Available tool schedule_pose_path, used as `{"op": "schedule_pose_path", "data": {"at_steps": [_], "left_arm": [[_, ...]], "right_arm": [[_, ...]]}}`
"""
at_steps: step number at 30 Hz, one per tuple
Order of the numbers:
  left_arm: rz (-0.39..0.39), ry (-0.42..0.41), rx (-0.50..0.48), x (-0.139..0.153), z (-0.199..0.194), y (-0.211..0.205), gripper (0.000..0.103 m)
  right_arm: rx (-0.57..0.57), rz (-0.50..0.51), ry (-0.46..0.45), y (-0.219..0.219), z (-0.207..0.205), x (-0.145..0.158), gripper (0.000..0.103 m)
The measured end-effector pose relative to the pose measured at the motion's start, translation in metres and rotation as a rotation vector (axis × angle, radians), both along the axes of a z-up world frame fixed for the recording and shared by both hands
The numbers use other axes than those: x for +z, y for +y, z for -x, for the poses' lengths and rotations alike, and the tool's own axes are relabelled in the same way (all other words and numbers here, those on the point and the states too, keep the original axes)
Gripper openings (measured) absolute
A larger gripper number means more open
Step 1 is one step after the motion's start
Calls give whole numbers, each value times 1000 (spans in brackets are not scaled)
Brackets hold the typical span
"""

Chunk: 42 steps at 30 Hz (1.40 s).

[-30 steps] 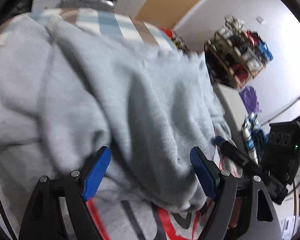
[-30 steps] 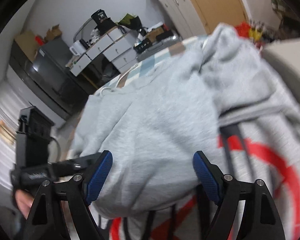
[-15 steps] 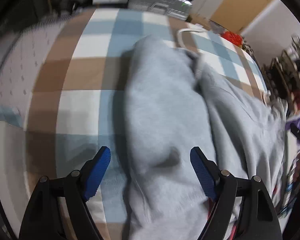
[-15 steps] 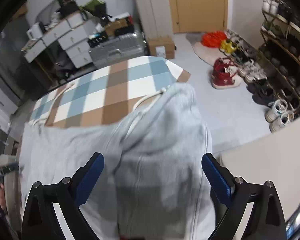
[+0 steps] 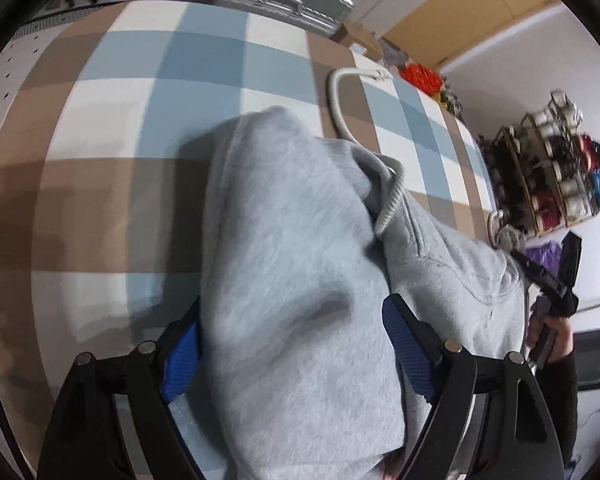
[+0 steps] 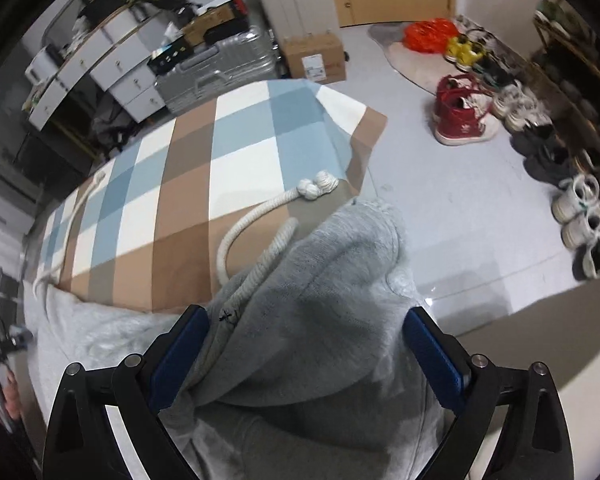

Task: Fold large clothes

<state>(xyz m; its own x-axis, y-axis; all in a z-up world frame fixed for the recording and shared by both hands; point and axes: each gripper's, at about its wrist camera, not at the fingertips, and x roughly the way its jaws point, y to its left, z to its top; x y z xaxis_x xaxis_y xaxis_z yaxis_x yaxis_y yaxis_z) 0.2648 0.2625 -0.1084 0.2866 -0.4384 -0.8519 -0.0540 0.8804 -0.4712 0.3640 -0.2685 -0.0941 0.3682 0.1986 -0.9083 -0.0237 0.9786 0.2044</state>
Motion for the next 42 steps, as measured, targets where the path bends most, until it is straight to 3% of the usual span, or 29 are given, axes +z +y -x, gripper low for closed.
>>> {"op": "schedule_pose_path", "data": {"at_steps": [1,2,4,5,8,13,16,19,25,29,31,33,34,35,37,40,42], "left_arm": [[-11,-4,-18,-1,-1,-5,80],[-33,-20,-29,-1,-2,-9,75],[-90,-38,-41,2,-3,-15,34],[-115,-18,-42,-2,-3,-16,13],[-93,-12,0,-3,-8,-13,12],[-136,-16,-29,-3,-12,-12,12],[-211,-15,-30,2,-27,-12,11],[-222,6,-9,1,-45,1,10],[-329,3,12,2,-83,12,9],[-424,-22,3,-1,-105,3,10],[-450,-37,19,-3,-112,-1,10],[-473,-61,39,-3,-114,-3,10],[-481,-62,47,-4,-114,-5,10],[-484,-60,57,-3,-109,0,10],[-459,-70,109,5,-92,-3,10],[-405,-133,104,30,-57,-9,10],[-372,-169,98,45,-29,-23,10]], "right_arm": [[0,3,-6,1,-1,0,90],[1,22,-16,2,-1,0,75],[5,58,-32,6,-3,0,59],[25,61,-42,9,-3,0,43],[63,130,-82,23,-1,2,24],[55,184,-142,40,-8,1,19],[74,210,-161,54,-22,-1,18],[109,228,-180,72,-39,-1,17],[97,233,-224,105,-77,-1,17],[16,213,-223,111,-101,2,19],[8,248,-259,111,-104,9,20],[44,254,-295,111,-99,18,31],[61,247,-294,110,-95,20,52],[79,238,-300,107,-85,25,67],[115,237,-308,106,-59,34,76],[162,252,-326,108,-4,53,86],[222,191,-378,113,50,73,90]]}}
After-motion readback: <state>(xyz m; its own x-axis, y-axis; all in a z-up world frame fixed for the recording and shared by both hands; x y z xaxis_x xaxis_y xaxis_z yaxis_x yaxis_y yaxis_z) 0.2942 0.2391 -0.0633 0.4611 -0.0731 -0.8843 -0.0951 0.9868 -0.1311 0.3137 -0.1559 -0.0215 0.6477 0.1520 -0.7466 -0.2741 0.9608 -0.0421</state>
